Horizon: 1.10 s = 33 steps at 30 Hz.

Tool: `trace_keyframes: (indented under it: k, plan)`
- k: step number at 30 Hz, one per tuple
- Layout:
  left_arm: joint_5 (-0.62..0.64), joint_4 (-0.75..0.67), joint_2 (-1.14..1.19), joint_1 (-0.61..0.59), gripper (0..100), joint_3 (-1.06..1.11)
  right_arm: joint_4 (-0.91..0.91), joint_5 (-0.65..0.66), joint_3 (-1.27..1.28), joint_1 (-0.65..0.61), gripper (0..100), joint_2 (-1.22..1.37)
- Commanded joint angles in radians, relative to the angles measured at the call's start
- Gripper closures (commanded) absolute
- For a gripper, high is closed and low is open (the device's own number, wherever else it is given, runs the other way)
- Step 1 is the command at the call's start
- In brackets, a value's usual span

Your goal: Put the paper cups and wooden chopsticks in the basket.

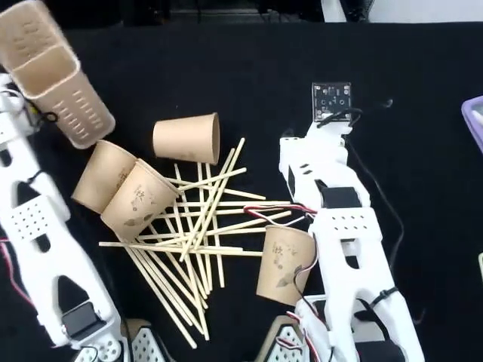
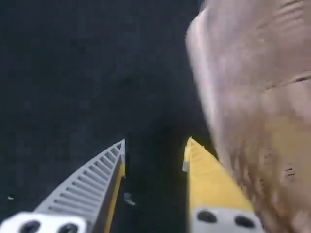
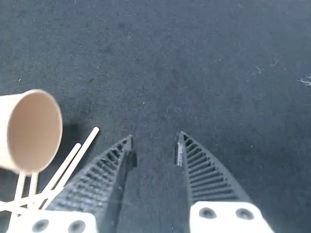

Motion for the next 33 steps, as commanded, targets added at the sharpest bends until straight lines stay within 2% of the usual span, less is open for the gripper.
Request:
trace_keyframes:
  k: [1,6,8,12,19,23,27,33]
  plan:
    - [0.002,0.000,-0.072,-0.077,80,-0.041,-0.026,-0.002,-0.002,-0.012,86.1,0.004]
    - [0.006,0.063,-0.206,-0.166,80,-0.041,-0.025,-0.002,-0.002,-0.012,86.1,0.004]
    - [0.060,0.100,-0.290,-0.191,80,-0.041,-0.025,-0.002,-0.002,-0.012,86.1,0.004]
    - [0.163,0.198,-0.446,-0.199,68,-0.041,-0.025,-0.002,-0.002,-0.012,86.1,0.004]
    - [0.210,0.229,-0.695,-0.061,68,0.041,-0.025,-0.002,-0.001,-0.012,86.1,0.005]
    - [0.318,0.227,-0.829,0.045,68,0.162,-0.025,-0.002,-0.001,-0.012,86.1,0.007]
    - [0.364,0.224,-0.879,0.139,68,0.285,-0.025,-0.002,0.001,-0.012,86.1,0.008]
    - [0.450,0.127,-0.812,0.130,68,0.397,-0.025,-0.002,0.013,-0.012,86.1,0.002]
